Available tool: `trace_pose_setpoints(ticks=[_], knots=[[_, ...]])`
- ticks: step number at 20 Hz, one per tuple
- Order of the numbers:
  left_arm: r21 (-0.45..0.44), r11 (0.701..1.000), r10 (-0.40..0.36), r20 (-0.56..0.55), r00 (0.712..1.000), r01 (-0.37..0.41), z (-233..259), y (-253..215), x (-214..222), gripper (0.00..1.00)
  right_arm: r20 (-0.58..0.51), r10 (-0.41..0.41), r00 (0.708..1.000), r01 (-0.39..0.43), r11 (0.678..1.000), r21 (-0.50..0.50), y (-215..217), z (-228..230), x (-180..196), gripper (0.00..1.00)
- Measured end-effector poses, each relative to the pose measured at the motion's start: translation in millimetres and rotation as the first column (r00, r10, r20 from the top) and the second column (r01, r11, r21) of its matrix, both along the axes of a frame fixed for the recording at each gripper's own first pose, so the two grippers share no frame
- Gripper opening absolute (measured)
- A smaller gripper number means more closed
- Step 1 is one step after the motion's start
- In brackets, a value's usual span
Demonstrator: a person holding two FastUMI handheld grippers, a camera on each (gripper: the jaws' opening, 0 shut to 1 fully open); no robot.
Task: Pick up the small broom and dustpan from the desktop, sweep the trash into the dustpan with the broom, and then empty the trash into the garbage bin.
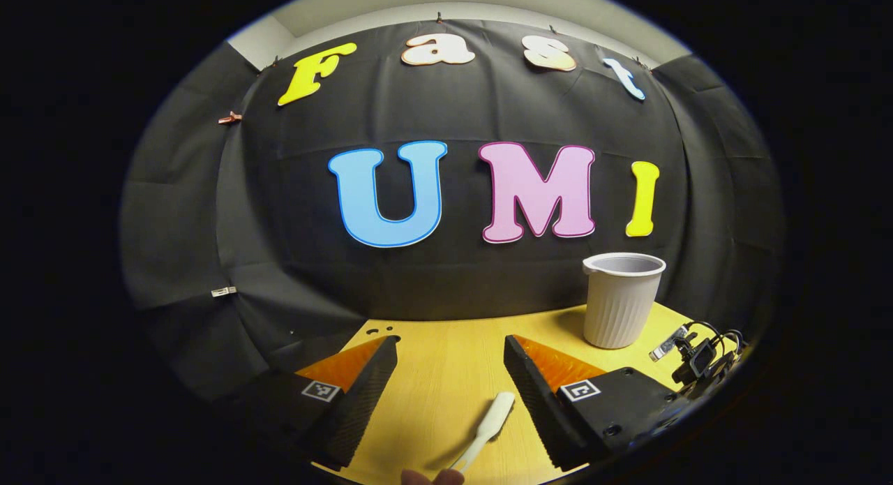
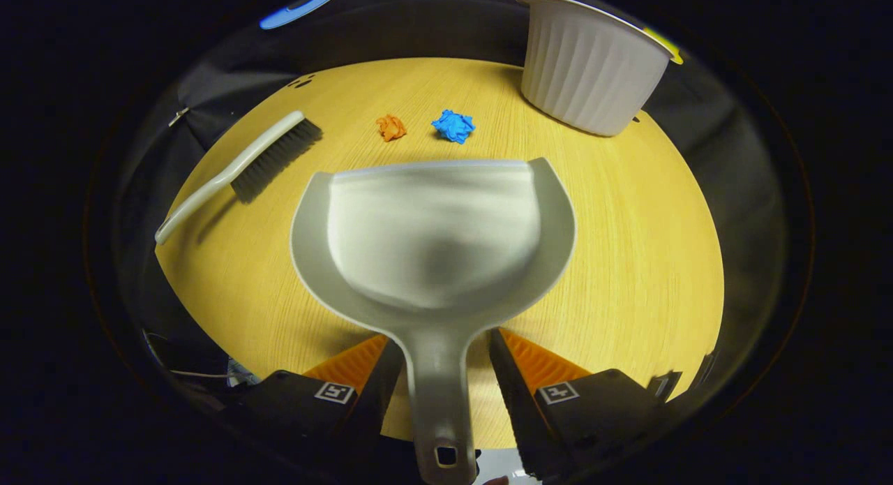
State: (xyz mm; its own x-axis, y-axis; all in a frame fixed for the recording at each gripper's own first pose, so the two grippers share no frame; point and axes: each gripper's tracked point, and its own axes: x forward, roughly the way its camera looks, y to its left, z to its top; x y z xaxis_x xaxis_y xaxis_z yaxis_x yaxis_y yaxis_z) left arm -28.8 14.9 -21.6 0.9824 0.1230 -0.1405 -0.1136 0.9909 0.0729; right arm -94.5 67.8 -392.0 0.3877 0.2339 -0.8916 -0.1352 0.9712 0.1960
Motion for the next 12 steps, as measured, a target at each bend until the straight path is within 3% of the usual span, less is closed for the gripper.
trace_pose_setpoints(ticks=[3,5,6,9,10,11,12], knots=[[-0.009,1.0,0.019,-0.008,1.0,-0.019,-1.1,1.9,-1.9,0.98,-0.016,-0.016,1.0,0.016,1.0,-0.003,-3.5,-2.6,4.9,0.76],[-0.019,0.999,0.033,-0.019,0.999,-0.033,-5.2,3.5,-2.7,0.98,-0.019,0.0,1.0,0.0,1.0,0.001,-5.9,-0.8,6.5,0.58],[-0.024,0.999,0.036,-0.029,0.999,-0.037,-9.6,3.7,-4.4,0.98,-0.011,0.011,1.0,-0.011,1.0,0.004,-5.0,-2.6,8.1,0.42],[-0.014,0.999,0.034,-0.062,0.997,-0.035,-18.8,3.2,-3.3,0.98,0.028,0.026,0.999,-0.026,0.999,0.02,-2.4,-2.7,12.0,0.36],[-0.004,1.0,0.031,-0.076,0.997,-0.031,-23.6,4.3,-3.2,0.98,0.037,0.024,0.999,-0.026,0.999,0.046,-1.2,3.3,11.0,0.4],[0.002,1.0,0.02,-0.099,0.995,-0.02,-29.1,3.9,-1.3,0.98,0.04,0.018,0.999,-0.02,0.998,0.054,-2.2,0.9,13.4,0.35],[0.005,1.0,0.006,-0.131,0.991,-0.006,-39.7,2.5,-2.1,0.98,0.044,0.018,0.999,-0.02,0.998,0.057,-4.2,2.6,12.9,0.38]])
